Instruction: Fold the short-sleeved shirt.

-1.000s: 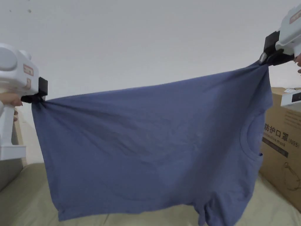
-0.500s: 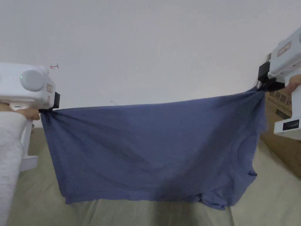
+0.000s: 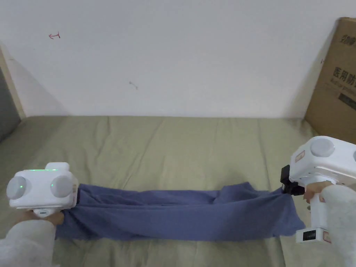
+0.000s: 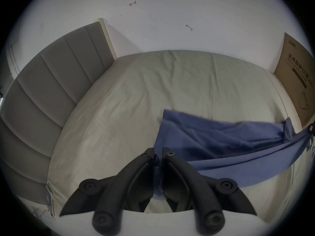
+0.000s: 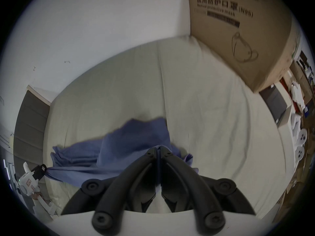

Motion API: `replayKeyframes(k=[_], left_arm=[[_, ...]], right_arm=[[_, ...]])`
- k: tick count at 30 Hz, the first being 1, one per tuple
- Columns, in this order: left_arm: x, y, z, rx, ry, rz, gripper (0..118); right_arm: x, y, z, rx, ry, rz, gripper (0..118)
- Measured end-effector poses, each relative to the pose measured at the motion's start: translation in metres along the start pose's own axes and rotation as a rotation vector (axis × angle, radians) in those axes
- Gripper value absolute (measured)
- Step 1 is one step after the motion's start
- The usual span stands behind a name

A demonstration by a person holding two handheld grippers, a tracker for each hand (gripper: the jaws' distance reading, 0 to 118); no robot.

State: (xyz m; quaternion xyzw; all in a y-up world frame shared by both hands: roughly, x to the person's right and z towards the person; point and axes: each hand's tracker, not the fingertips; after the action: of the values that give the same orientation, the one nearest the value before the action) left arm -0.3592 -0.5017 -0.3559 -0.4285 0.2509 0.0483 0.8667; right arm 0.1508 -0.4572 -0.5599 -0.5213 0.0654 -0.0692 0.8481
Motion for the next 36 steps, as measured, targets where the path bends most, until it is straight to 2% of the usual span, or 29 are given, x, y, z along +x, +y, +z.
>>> replayKeyframes(k=[2,6,10,14,18,20,21,25,27,29,30,31,35,36], left_arm=[[-0.005,-0.016,0.014,-0.009,-0.01,-0.002,7],[-0.027,-0.058,0.06,0.053,-0.054,-0.013,7],[-0.051,-0.131,0.11,0.064,-0.072,0.018,7],[-0.067,-0.219,0.155,0.03,-0.074,-0.011,7],[-0.084,-0.282,0.193,-0.004,-0.065,-0.007,7],[-0.091,-0.307,0.212,-0.011,-0.073,-0.029,7],[-0.093,-0.315,0.217,-0.016,-0.069,-0.035,7],[-0.096,-0.335,0.223,-0.035,-0.074,-0.087,8],[-0.097,-0.337,0.224,-0.03,-0.093,-0.069,18],[-0.101,-0.331,0.224,-0.048,-0.109,-0.045,63],[-0.103,-0.328,0.224,-0.059,-0.114,-0.033,81],[-0.103,-0.322,0.228,-0.062,-0.122,-0.03,93],[-0.104,-0.297,0.244,0.01,-0.157,0.01,91],[-0.104,-0.291,0.246,0.027,-0.163,0.019,85]], right_arm=[[0.009,-0.018,0.009,0.015,-0.01,0.009,2],[0.037,-0.069,0.053,0.028,0.041,0.011,2],[0.069,-0.169,0.098,0.02,0.045,0.058,2],[0.108,-0.275,0.129,-0.035,0.025,0.023,2],[0.139,-0.353,0.155,-0.076,0.022,-0.018,2],[0.148,-0.383,0.165,-0.088,0.018,0.003,2],[0.151,-0.393,0.168,-0.103,0.001,0.0,2],[0.159,-0.414,0.165,-0.117,0.035,-0.026,2],[0.154,-0.411,0.165,-0.087,0.029,-0.02,7],[0.147,-0.399,0.168,-0.054,0.023,0.024,48],[0.141,-0.392,0.17,-0.032,0.006,0.063,64],[0.135,-0.384,0.174,-0.008,-0.006,0.105,69],[0.105,-0.352,0.195,0.105,0.016,0.231,68],[0.097,-0.346,0.199,0.117,0.028,0.24,67]])
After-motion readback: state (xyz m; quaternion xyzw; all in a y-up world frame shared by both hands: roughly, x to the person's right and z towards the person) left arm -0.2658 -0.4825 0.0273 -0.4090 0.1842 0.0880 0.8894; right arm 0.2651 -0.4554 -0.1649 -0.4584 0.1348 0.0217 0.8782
